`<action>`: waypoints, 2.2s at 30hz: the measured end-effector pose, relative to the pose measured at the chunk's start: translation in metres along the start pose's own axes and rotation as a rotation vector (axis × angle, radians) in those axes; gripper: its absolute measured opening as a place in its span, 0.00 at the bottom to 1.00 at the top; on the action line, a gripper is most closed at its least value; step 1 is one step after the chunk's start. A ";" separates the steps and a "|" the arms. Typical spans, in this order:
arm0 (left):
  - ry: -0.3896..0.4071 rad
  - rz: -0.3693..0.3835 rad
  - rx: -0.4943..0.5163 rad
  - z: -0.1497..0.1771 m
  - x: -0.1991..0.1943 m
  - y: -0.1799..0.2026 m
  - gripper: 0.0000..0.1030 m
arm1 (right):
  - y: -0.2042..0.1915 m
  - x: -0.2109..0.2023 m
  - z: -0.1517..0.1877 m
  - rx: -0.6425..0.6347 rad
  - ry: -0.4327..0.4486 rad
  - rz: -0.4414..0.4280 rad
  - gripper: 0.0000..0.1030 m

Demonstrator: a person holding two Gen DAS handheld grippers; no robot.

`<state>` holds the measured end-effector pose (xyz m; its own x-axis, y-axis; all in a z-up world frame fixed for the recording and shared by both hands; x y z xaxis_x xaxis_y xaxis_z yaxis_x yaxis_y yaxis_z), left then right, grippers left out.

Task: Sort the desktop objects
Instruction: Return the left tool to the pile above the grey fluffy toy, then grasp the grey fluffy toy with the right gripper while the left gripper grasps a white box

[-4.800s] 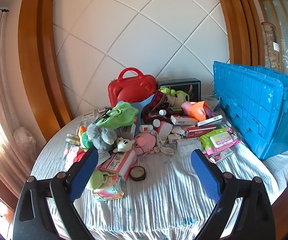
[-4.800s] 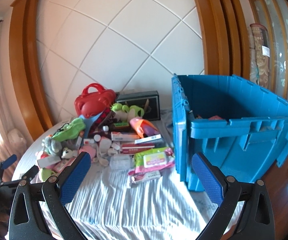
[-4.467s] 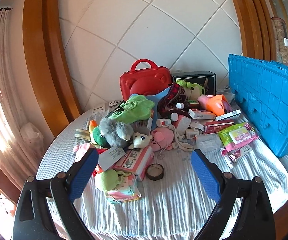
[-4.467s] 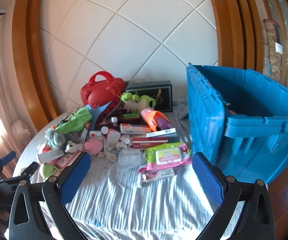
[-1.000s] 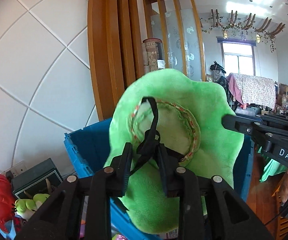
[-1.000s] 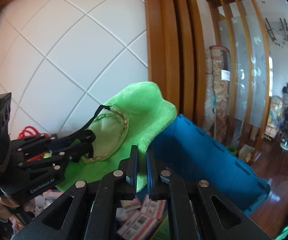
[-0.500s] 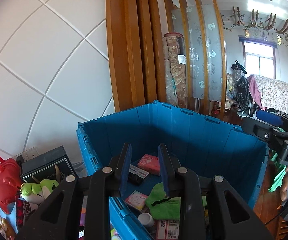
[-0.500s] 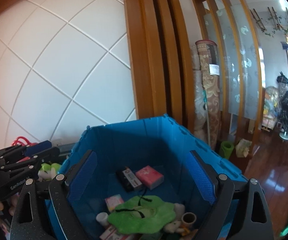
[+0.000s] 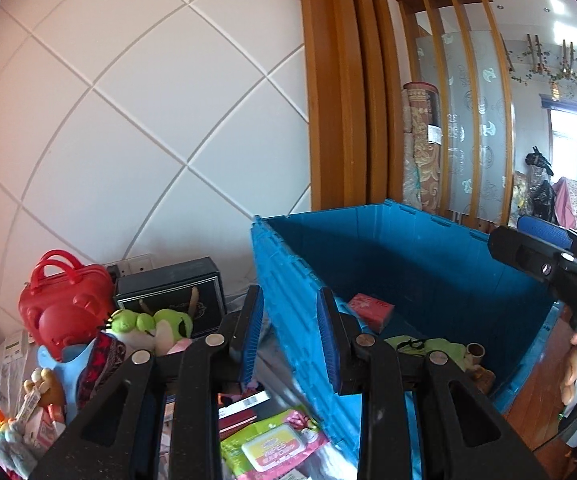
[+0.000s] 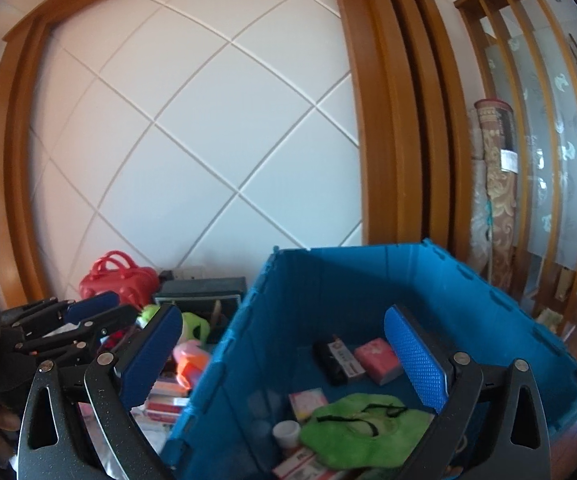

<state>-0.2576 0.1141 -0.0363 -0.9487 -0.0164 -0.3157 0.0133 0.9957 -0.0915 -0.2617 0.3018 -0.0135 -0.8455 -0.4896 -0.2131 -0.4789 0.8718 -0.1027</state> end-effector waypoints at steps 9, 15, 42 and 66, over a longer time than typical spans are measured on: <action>-0.012 -0.163 -0.041 0.029 -0.021 -0.112 0.26 | -0.086 0.045 -0.004 -0.048 -0.019 -0.121 1.00; -0.045 -0.289 0.001 0.061 -0.039 -0.200 0.26 | -0.146 0.081 0.006 -0.059 -0.051 -0.157 1.00; -0.339 -0.421 -0.078 0.222 -0.069 -0.392 0.26 | -0.379 0.198 0.133 -0.183 -0.368 -0.524 1.00; -0.417 -0.410 -0.147 0.259 -0.063 -0.449 0.26 | -0.512 0.291 0.276 -0.274 -0.728 -0.711 0.71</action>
<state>-0.1219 -0.3558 -0.2199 -0.6631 -0.4065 -0.6285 -0.3999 0.9022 -0.1617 -0.1975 -0.2834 -0.2908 -0.0462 -0.6803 -0.7315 -0.9229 0.3094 -0.2294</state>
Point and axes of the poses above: each gripper's, at about its wrist camera, not at the fingertips, and x roughly the way its jaws point, y to its right, z to its underside, the point moved 6 cm from there along x, roughly the way its jaws point, and after that the axes turned 10 degrees about -z, right-handed, at the moved point
